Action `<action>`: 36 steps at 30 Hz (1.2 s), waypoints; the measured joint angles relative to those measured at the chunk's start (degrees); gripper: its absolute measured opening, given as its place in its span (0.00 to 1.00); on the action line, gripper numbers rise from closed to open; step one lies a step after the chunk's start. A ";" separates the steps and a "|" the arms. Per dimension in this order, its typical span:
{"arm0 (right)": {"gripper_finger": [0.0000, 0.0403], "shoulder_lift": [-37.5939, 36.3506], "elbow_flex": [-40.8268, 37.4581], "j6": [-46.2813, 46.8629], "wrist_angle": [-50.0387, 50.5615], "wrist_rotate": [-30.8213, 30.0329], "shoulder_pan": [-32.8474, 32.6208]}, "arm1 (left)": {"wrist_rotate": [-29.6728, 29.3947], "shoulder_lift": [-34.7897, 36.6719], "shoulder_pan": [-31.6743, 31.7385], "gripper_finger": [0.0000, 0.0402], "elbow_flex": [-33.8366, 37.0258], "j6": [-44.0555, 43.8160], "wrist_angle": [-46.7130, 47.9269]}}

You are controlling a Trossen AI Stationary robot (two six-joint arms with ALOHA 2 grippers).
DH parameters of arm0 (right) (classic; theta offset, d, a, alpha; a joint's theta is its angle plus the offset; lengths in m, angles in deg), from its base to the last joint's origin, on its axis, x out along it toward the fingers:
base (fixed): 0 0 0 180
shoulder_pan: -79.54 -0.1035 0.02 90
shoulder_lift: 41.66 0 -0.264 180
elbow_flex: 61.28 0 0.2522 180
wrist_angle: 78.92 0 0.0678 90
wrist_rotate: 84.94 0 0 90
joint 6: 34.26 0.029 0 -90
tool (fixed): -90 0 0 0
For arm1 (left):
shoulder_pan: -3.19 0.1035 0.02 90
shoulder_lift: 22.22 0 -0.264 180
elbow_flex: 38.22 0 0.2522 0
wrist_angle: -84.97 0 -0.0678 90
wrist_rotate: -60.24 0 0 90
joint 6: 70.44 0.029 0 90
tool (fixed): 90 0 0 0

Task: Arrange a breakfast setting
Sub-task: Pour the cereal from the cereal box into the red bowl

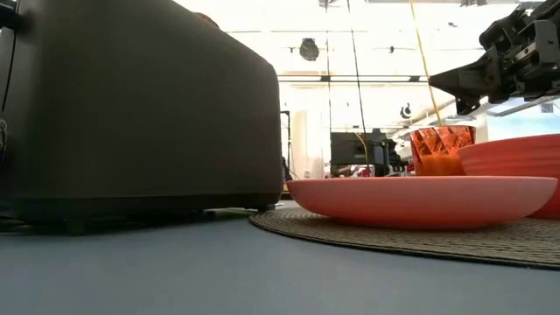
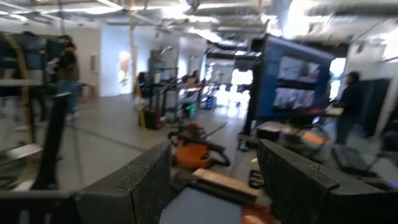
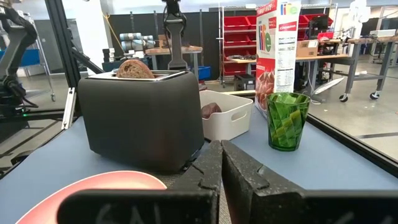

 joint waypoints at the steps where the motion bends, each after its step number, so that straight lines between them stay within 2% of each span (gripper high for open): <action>1: 0.02 0.00 -0.02 0.00 -0.01 0.01 0.01 | 0.02 -0.57 1.01 0.61 -1.86 -0.04 2.49; 10: 0.02 0.00 -0.01 0.00 -0.02 0.00 0.01 | -0.02 -5.18 11.46 0.61 -17.99 2.15 26.27; 16: 0.02 0.02 0.00 -0.01 -0.02 -0.01 0.01 | -0.04 -7.62 18.29 0.61 -24.64 5.13 37.62; 27: 0.02 0.02 0.00 -0.02 -0.02 -0.01 0.01 | -0.01 -12.18 29.92 0.61 -27.70 12.02 50.73; 36: 0.02 0.02 0.00 -0.02 -0.02 -0.01 0.02 | 0.07 -19.13 37.60 0.61 -27.70 17.60 56.19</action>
